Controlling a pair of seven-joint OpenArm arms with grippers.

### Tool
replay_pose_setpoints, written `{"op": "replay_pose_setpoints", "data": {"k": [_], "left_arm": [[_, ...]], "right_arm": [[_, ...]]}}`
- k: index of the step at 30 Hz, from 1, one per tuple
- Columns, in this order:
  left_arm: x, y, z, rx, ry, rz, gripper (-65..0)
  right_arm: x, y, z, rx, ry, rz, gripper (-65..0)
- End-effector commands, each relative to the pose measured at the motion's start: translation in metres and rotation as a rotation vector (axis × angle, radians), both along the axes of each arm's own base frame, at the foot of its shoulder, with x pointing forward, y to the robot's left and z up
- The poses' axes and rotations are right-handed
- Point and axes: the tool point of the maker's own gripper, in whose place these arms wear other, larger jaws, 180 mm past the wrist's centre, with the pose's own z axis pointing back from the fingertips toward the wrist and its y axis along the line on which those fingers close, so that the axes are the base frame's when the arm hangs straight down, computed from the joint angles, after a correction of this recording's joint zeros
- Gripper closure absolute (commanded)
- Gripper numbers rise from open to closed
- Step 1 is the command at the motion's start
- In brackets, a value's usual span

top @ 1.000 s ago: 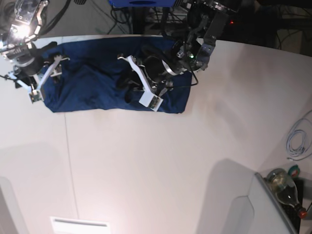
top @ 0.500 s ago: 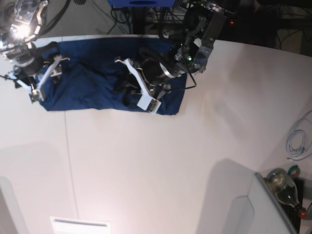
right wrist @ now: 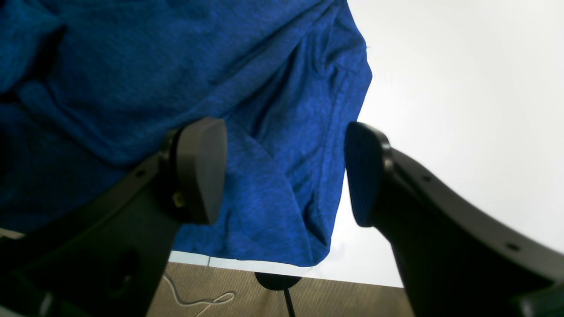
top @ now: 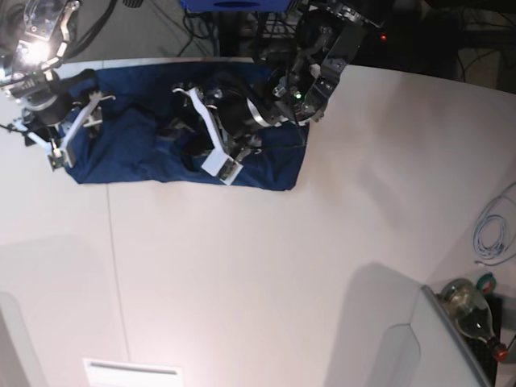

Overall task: Layout the t-shirt on the table in an organized manner, then fold the t-shirt properly
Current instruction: 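Fold the held shirt end with the left gripper toward the right gripper, then release the shirt with the left gripper and raise it away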

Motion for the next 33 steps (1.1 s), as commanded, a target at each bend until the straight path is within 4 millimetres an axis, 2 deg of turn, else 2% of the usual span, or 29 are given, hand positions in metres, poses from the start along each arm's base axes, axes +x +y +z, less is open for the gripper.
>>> {"op": "replay_pose_setpoints", "data": {"k": [1, 3, 4, 6, 8, 11, 13, 14, 16, 18, 19, 21, 23, 25, 27, 30, 33], "left_arm": [[0.004, -0.012, 0.020, -0.074, -0.025, -0.005, -34.6], [0.013, -0.012, 0.034, -0.120, -0.037, 0.008, -34.2], [0.018, -0.005, 0.038, -0.130, -0.040, 0.029, -34.1], [0.033, 0.020, 0.040, -0.124, -0.052, 0.088, -30.9], [0.049, 0.051, 0.038, -0.104, -0.060, 0.166, -21.2], [0.059, 0.128, 0.016, -0.009, -0.040, 0.332, 0.0], [0.056, 0.196, -0.004, 0.068, 0.000, 0.488, 0.0], [0.052, 0.234, -0.013, 0.107, 0.021, 0.577, 0.0], [0.035, 0.300, -0.033, 0.170, 0.077, 0.741, 0.0], [0.009, 0.371, -0.046, 0.236, 0.131, 0.916, 0.0], [-0.005, 0.399, -0.051, 0.261, 0.155, 0.985, 0.0], [-0.030, 0.435, -0.054, 0.306, 0.183, 1.058, 0.0], [-0.047, 0.458, -0.051, 0.335, 0.184, 1.076, 0.0], [-0.059, 0.469, -0.049, 0.344, 0.185, 1.093, 0.0], [-0.064, 0.473, -0.047, 0.346, 0.178, 1.094, 0.0], [-0.067, 0.470, -0.047, 0.339, 0.179, 1.087, 0.0], [-0.068, 0.465, -0.051, 0.331, 0.189, 1.081, 0.0]], "right_arm": [[0.007, -0.003, 0.010, -0.009, -0.040, 0.004, -39.8], [0.006, -0.002, 0.009, -0.007, -0.039, 0.004, -39.8], [0.006, -0.002, 0.009, -0.007, -0.037, 0.004, -39.8], [0.005, -0.003, 0.009, -0.010, -0.036, 0.005, -39.8], [0.005, -0.003, 0.009, -0.011, -0.036, 0.006, -39.8], [0.012, 0.000, 0.021, -0.024, -0.070, 0.030, -39.6], [0.021, 0.016, 0.033, -0.030, -0.104, 0.092, -38.1], [0.021, 0.029, 0.037, -0.028, -0.110, 0.135, -35.1], [0.024, 0.055, 0.045, -0.015, -0.133, 0.213, -28.1], [0.025, 0.084, 0.048, 0.013, -0.144, 0.292, -21.0], [0.026, 0.098, 0.046, 0.016, -0.140, 0.334, -18.5], [0.020, 0.126, 0.035, 0.005, -0.101, 0.452, -18.5], [0.008, 0.163, 0.022, -0.017, -0.057, 0.614, -25.1], [-0.005, 0.196, 0.015, -0.024, -0.036, 0.737, -35.3], [-0.014, 0.220, 0.013, -0.017, -0.032, 0.814, -44.1], [-0.013, 0.244, 0.009, 0.010, -0.031, 0.863, -45.9], [-0.009, 0.255, 0.001, 0.034, -0.010, 0.865, -45.9]]}}
